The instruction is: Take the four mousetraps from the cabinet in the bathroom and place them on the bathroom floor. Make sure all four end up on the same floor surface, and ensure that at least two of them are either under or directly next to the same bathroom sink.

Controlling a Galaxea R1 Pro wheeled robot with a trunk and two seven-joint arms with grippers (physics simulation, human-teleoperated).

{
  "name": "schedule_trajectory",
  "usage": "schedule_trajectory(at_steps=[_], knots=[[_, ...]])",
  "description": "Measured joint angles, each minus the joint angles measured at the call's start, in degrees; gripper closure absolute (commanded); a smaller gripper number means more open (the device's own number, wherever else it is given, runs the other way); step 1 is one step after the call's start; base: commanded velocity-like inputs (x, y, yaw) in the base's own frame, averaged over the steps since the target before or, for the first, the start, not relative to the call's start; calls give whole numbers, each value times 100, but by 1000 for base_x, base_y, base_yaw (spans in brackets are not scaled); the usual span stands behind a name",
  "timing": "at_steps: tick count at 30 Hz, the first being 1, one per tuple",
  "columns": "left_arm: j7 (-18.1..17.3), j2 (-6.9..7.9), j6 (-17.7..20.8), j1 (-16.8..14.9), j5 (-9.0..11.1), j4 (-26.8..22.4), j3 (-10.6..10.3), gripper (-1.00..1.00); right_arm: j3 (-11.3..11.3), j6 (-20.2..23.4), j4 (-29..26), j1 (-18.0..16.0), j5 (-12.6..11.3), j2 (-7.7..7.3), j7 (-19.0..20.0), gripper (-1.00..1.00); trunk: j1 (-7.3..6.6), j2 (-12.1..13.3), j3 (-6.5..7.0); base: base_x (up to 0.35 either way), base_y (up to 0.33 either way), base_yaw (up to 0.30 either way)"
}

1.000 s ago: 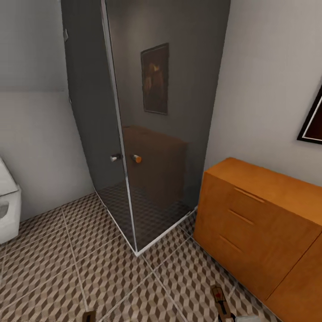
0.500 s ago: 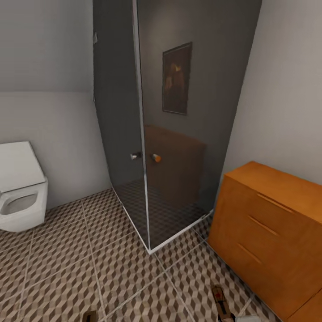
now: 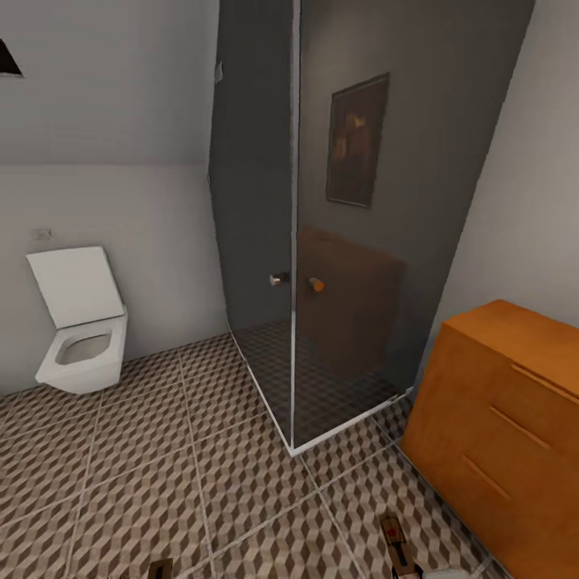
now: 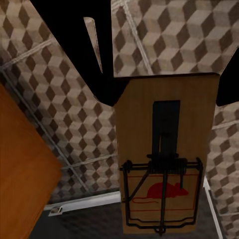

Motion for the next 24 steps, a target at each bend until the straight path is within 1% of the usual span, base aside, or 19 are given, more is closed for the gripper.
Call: schedule_trajectory(at_steps=[24], knots=[[-3, 0, 0, 0, 0, 0, 0, 100, 0, 0, 9, 0, 0, 7, 0, 100, 0, 0, 0, 0, 0, 263]])
